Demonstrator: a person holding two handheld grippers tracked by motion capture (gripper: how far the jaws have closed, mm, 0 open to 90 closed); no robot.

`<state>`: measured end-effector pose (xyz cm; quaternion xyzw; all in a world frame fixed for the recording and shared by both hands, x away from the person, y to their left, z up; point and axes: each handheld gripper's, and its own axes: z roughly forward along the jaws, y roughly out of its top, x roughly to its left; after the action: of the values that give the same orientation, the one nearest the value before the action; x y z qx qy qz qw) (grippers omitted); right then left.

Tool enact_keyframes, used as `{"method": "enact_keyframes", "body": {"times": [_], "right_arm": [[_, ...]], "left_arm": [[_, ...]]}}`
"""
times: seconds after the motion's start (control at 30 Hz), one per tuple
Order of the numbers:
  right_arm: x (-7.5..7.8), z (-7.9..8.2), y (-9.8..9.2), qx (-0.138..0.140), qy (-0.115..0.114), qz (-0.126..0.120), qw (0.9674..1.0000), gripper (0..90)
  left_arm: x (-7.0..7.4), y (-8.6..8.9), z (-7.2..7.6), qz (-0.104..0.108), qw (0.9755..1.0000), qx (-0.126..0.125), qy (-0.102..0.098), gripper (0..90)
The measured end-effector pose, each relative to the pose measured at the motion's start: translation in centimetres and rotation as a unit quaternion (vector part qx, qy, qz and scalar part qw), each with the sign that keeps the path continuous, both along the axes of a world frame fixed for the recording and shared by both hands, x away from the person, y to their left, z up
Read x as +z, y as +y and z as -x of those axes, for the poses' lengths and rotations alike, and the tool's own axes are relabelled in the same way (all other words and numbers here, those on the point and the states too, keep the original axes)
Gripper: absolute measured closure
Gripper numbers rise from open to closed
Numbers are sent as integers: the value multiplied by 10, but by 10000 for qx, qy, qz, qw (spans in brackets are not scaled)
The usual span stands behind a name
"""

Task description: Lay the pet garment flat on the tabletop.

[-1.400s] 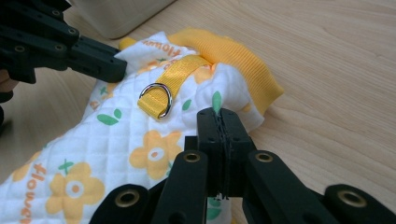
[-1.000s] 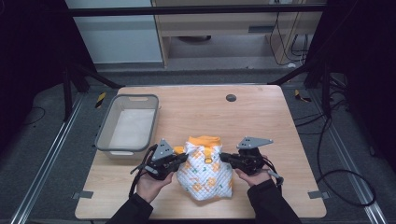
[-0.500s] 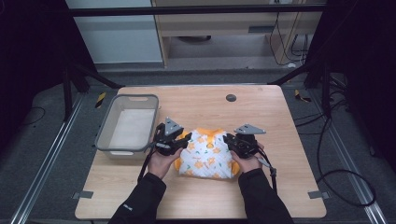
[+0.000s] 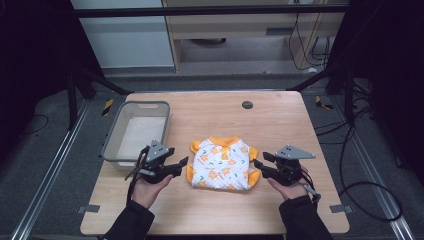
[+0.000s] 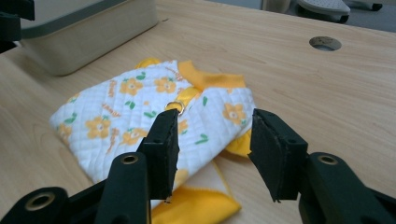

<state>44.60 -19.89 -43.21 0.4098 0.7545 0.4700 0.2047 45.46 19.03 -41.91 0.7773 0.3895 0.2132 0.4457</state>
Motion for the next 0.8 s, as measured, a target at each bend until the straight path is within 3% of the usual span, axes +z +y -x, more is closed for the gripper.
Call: {"method": "enact_keyframes", "body": {"times": [0.1,0.17,0.33,0.43,0.73,0.8], "right_arm": [[-5,7,-2,109,59,96,9999,488],[-13,14,-5,225,112,166,9995,475],[-26,21,-7,321,243,250,9989,473],[-35,22,-4,433,360,319,9979,479],[-43,24,7,716,455,356,9958,493],[-47,24,13,864,515,433,9940,497]], "left_arm": [[-8,5,6,-21,10000,-14,59,377],[-21,10,12,-57,9998,-57,181,377],[-35,9,15,-180,9989,-245,347,373],[-41,2,16,-331,9979,-419,369,368],[-51,-9,17,-514,9960,-510,531,384],[-53,-14,17,-567,9953,-575,543,397]]}}
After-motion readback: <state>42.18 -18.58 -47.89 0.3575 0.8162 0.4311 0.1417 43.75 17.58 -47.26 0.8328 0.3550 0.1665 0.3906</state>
